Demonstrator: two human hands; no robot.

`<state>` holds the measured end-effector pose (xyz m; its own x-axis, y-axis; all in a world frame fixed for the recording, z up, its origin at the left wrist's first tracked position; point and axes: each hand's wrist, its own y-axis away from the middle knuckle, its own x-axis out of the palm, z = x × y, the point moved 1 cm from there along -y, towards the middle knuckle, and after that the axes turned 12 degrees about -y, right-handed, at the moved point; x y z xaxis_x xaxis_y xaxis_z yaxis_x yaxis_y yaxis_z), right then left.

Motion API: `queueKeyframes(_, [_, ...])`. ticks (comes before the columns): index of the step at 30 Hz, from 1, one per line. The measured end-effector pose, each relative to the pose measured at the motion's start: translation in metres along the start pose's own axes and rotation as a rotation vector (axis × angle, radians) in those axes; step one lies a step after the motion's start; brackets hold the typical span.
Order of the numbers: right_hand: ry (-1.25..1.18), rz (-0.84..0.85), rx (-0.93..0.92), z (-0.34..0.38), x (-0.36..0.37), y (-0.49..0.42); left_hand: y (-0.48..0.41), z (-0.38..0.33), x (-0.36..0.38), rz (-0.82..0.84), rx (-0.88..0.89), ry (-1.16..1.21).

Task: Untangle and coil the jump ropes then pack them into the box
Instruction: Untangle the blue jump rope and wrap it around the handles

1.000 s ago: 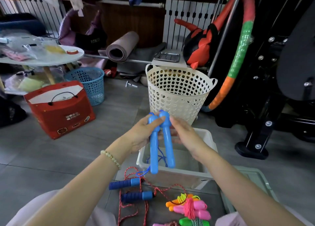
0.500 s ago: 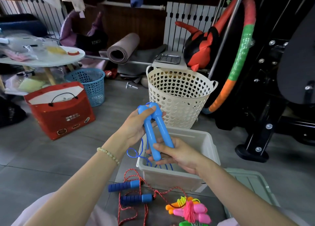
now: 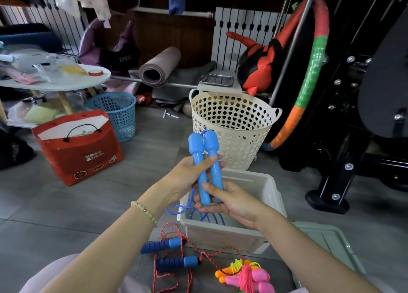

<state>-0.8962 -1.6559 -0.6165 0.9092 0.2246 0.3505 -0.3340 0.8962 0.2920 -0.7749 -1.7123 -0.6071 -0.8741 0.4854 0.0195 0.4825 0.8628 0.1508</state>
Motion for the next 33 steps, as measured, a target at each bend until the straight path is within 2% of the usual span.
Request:
queueKeyframes(3, [0.161, -0.106, 0.015, 0.01, -0.01, -0.001, -0.001, -0.006, -0.007, -0.006, 0.021, 0.069])
queueKeyframes(4, [0.196, -0.213, -0.054, 0.014, -0.016, -0.003, 0.0, -0.008, -0.01, 0.005, 0.011, 0.083])
queueKeyframes(6, [0.276, -0.448, -0.315, 0.026, -0.029, -0.003, 0.004, -0.01, -0.01, 0.068, -0.028, 0.072])
queueKeyframes(7, [0.299, -0.476, -0.451, 0.031, -0.033, -0.002, 0.007, -0.01, -0.006, 0.119, -0.055, 0.062])
queueKeyframes(9, [0.311, -0.363, -0.611, 0.039, -0.037, 0.0, 0.013, -0.007, 0.005, 0.261, -0.104, 0.029])
queueKeyframes(12, [0.433, -0.165, -0.596, 0.043, -0.033, 0.005, 0.018, -0.005, 0.019, 0.453, -0.13, 0.002])
queueKeyframes(16, [0.463, -0.111, -0.625, 0.045, -0.028, 0.009, 0.022, -0.007, 0.021, 0.51, -0.131, -0.071])
queueKeyframes(21, [0.393, -0.131, -0.551, 0.046, -0.023, 0.014, 0.024, -0.009, 0.022, 0.494, -0.125, -0.076])
queueKeyframes(28, [0.298, -0.286, -0.646, 0.049, -0.026, 0.007, 0.02, -0.012, 0.027, 0.263, -0.012, -0.162])
queueKeyframes(31, [0.319, -0.291, -0.681, 0.051, -0.023, 0.007, 0.018, -0.006, 0.028, 0.16, -0.005, -0.118])
queueKeyframes(33, [0.365, -0.292, -0.691, 0.05, -0.022, 0.007, 0.018, -0.007, 0.029, 0.159, 0.005, -0.162])
